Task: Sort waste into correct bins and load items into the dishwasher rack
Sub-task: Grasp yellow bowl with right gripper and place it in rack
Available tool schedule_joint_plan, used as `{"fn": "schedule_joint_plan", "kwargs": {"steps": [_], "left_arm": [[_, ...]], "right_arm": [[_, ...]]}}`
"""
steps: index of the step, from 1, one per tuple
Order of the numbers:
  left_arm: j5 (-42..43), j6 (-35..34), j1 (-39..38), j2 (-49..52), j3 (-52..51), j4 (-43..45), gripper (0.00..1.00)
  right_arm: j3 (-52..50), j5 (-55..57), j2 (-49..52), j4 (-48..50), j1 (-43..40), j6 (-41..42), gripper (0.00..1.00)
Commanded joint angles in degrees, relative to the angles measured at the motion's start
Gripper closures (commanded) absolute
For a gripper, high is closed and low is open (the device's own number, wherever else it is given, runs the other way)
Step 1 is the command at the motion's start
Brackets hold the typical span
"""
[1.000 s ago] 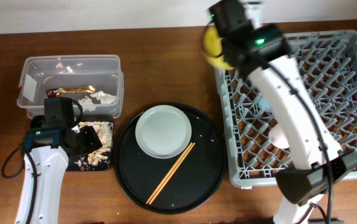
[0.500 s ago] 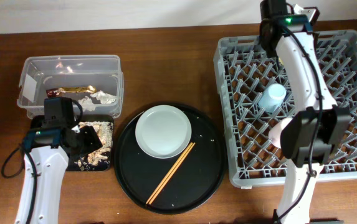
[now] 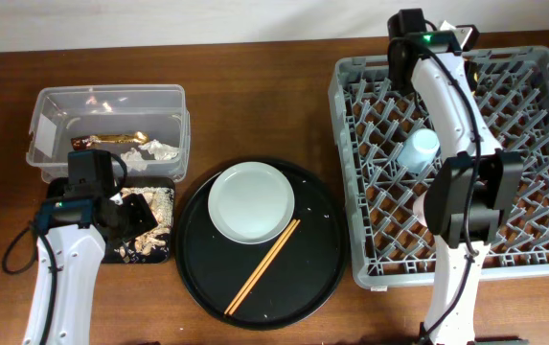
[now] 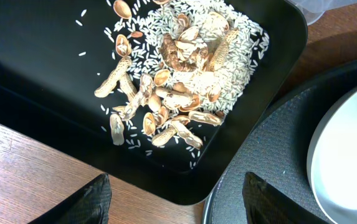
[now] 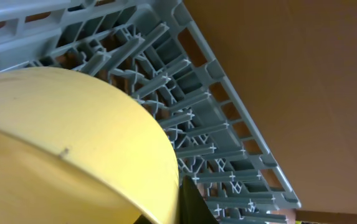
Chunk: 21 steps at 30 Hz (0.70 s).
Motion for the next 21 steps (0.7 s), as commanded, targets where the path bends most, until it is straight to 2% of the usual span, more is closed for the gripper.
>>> {"fn": "schedule_joint_plan", "kwargs": {"steps": [1, 6, 9, 11, 17, 21], "left_arm": [[1.0, -0.6, 0.3, -0.7, 0.1, 0.0, 0.33], [1.0, -0.6, 0.3, -0.7, 0.1, 0.0, 0.33], [1.0, -0.6, 0.3, -0.7, 0.1, 0.0, 0.33], [1.0, -0.6, 0.3, -0.7, 0.1, 0.0, 0.33], [1.0, -0.6, 0.3, -0.7, 0.1, 0.0, 0.33], [1.0, -0.6, 0.3, -0.7, 0.1, 0.0, 0.33]], "right_arm": [[-1.0, 4.5, 0.6, 0.6, 1.4, 2.0, 0.96], [-1.0, 5.0, 1.5, 0.5, 3.7, 2.0, 0.96], [-1.0, 16.1, 2.4, -1.8, 4.2, 3.8, 0.96], [-1.0, 19.3, 2.4, -1.8, 4.4, 4.4, 0.96], [-1.0, 17.0, 3.1, -1.2, 4.5, 4.5, 0.96], [-1.0, 9.9, 4.2, -1.8, 5.6, 4.5, 0.96]]}}
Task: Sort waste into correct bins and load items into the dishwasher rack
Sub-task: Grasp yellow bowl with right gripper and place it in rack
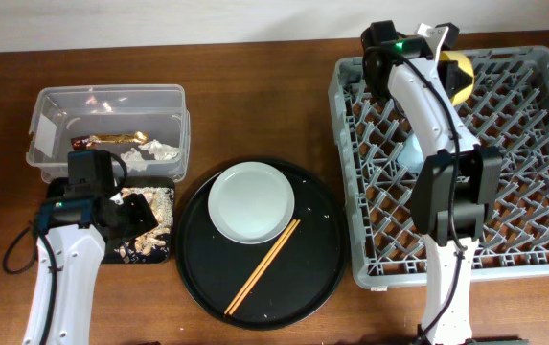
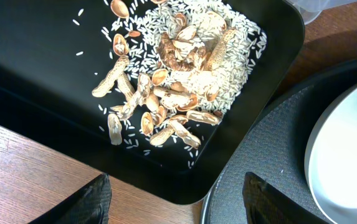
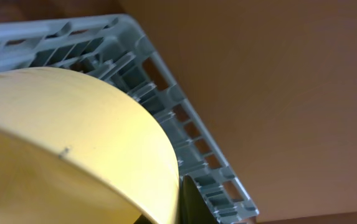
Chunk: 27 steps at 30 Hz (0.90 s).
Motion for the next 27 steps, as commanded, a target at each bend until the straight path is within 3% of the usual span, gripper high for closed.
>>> {"fn": "schedule_joint_plan", "kwargs": {"steps": [1, 8, 10, 13, 14, 15, 16, 17, 18, 23, 27], "left_arm": [[0.7, -0.6, 0.3, -0.7, 0.1, 0.0, 0.33], [0.7, -0.6, 0.3, -0.7, 0.1, 0.1, 0.33], [0.7, -0.6, 0.3, -0.7, 0.1, 0.0, 0.33], [0.7, -0.6, 0.3, -0.7, 0.1, 0.0, 0.33], [0.7, -0.6, 0.3, -0.7, 0.1, 0.0, 0.33], [0.7, -0.6, 0.3, -0.7, 0.1, 0.0, 0.33], [0.7, -0.6, 0.3, -0.7, 0.1, 0.0, 0.33], [0.7, -0.6, 0.3, -0.7, 0.1, 0.0, 0.33], [0.7, -0.6, 0.3, -0.7, 0.1, 0.0, 0.33], [0.7, -0.6, 0.3, -0.7, 0.1, 0.0, 0.33], [0.7, -0.6, 0.3, -0.7, 0.1, 0.0, 0.33]], "right_arm": [[-0.3, -4.9, 1.7, -0.3, 1.7, 1.2, 0.96], [-0.4, -9.4, 1.7, -6.1, 2.2, 1.2, 0.95], [-0.4, -15.9, 1.4, -10.4, 2.2, 1.2, 0.79], [-0.3, -21.9, -1.9, -13.0, 2.2, 1.2, 0.73], [-0.3, -24.0, -4.0, -13.0, 2.2, 1.2, 0.66], [-0.3, -26.5, -7.0, -13.1, 2.2, 1.2, 0.54], [-0.3, -27.7, -8.8, -13.2, 2.2, 1.2, 0.48], [-0.3, -29.8, -12.0, -13.2, 2.1, 1.2, 0.3], [-0.3, -31.6, -15.8, -13.6, 2.1, 1.2, 0.22], [-0.3, -40.7, -30.6, -15.8, 2.0, 0.9, 0.0], [-0.4, -62.3, -34.6, -20.9, 2.1, -4.9, 0.01]]}}
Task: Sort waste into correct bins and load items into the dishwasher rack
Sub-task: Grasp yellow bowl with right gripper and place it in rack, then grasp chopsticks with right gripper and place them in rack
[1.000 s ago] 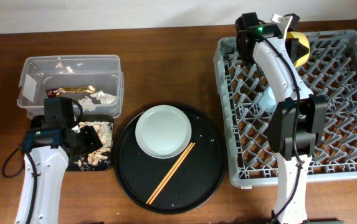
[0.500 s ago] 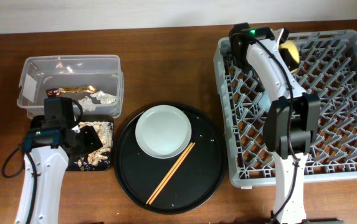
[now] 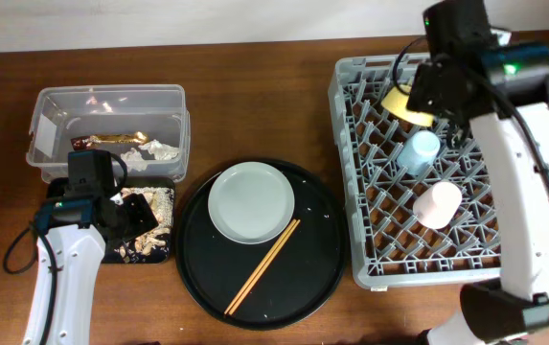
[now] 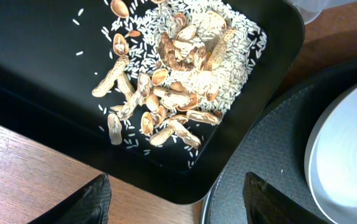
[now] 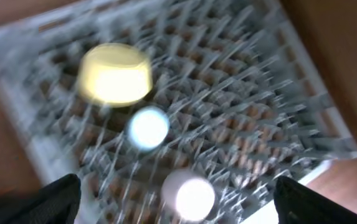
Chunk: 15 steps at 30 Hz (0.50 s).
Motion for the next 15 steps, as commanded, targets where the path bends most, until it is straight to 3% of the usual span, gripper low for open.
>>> {"fn": "schedule_joint_plan", "kwargs": {"steps": [1, 4, 7, 10, 15], "left_arm": [[0.7, -0.6, 0.3, -0.7, 0.1, 0.1, 0.3], [0.7, -0.6, 0.3, -0.7, 0.1, 0.2, 0.29], [0.7, -0.6, 0.3, -0.7, 0.1, -0.2, 0.28], [0.7, -0.6, 0.3, -0.7, 0.1, -0.1, 0.28], [0.7, -0.6, 0.3, -0.7, 0.1, -0.2, 0.28]], "right_arm": [[0.0, -20.3, 0.4, -5.1, 0.3, -2.9, 0.0], [-0.8, -28.8, -0.2, -8.0, 2.1, -3.0, 0.01], [-1.9, -29.6, -4.2, -8.0, 6.4, -1.6, 0.03], [-12.0, -29.6, -9.1, -7.5, 14.3, 4.0, 0.03], [-33.0, -29.6, -9.5, 10.3, 31.5, 17.9, 0.02]]}}
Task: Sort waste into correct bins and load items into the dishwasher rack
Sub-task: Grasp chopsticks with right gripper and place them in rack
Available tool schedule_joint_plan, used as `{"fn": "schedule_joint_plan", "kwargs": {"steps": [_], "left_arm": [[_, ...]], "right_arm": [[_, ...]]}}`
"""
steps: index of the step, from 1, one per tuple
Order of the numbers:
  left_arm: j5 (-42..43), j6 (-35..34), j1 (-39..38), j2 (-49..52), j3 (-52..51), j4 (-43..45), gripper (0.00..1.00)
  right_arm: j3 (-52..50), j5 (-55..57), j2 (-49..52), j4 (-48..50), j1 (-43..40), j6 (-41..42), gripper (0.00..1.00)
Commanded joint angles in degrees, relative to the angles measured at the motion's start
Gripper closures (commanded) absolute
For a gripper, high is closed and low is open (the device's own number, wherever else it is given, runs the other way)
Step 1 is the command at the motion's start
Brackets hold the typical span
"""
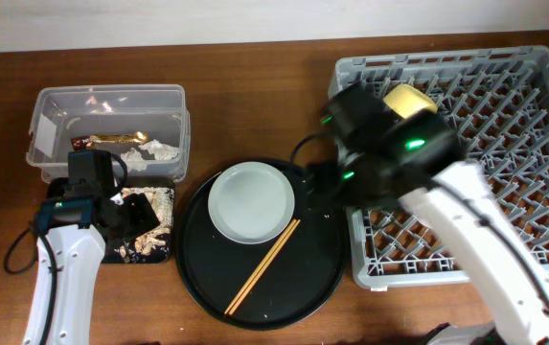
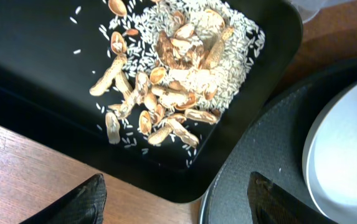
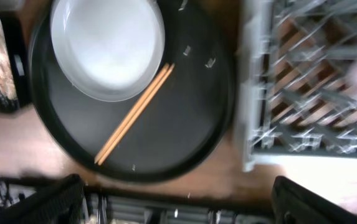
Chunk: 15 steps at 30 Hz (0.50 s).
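A white plate [image 1: 251,201] and a pair of wooden chopsticks [image 1: 263,254] lie on the round black tray [image 1: 317,273]. A yellow bowl [image 1: 408,99] sits in the back left of the grey dishwasher rack [image 1: 533,86]. My right gripper [image 3: 178,205] is open and empty, high over the tray's right side beside the rack's left wall [image 3: 253,93]. From there it looks down on the plate [image 3: 108,46] and chopsticks [image 3: 134,115]. My left gripper [image 2: 175,205] is open and empty over the corner of the square black tray [image 2: 35,68] holding peanut shells and rice [image 2: 172,74].
A clear plastic bin [image 1: 109,129] with wrappers stands at the back left, just behind the square tray. My right arm [image 1: 466,230] lies across the rack's left half and hides what stands there. Bare wood runs along the front edge.
My right gripper, still open, has moved from above the rack's back left to over the round tray beside the rack's left wall. The left arm has barely shifted.
My right gripper held the yellow bowl over the rack's back, then at its back left corner. Half a second ago the bowl sat in the rack and the gripper was open above it. Now that gripper is over the round tray. The left gripper stayed open over the shells.
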Motion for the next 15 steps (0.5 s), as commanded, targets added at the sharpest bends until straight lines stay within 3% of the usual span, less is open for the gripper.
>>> {"fn": "schedule_joint_plan", "kwargs": {"steps": [1, 5, 7, 15], "left_arm": [[0.3, -0.4, 0.3, -0.7, 0.1, -0.1, 0.28], [0.3, -0.4, 0.3, -0.7, 0.1, -0.1, 0.28], [0.9, -0.4, 0.3, -0.7, 0.1, -0.2, 0.28], [1.7, -0.4, 0.3, -0.7, 0.1, -0.1, 0.28]], "right_arm": [[-14.5, -0.3, 0.4, 12.4, 10.1, 13.2, 0.03], [-32.1, 0.9, 1.5, 33.3, 16.1, 21.4, 0.04], [-36.5, 1.7, 3.8, 38.1, 17.0, 22.3, 0.05], [-37.6, 1.6, 15.1, 42.0, 17.0, 22.3, 0.06]]}}
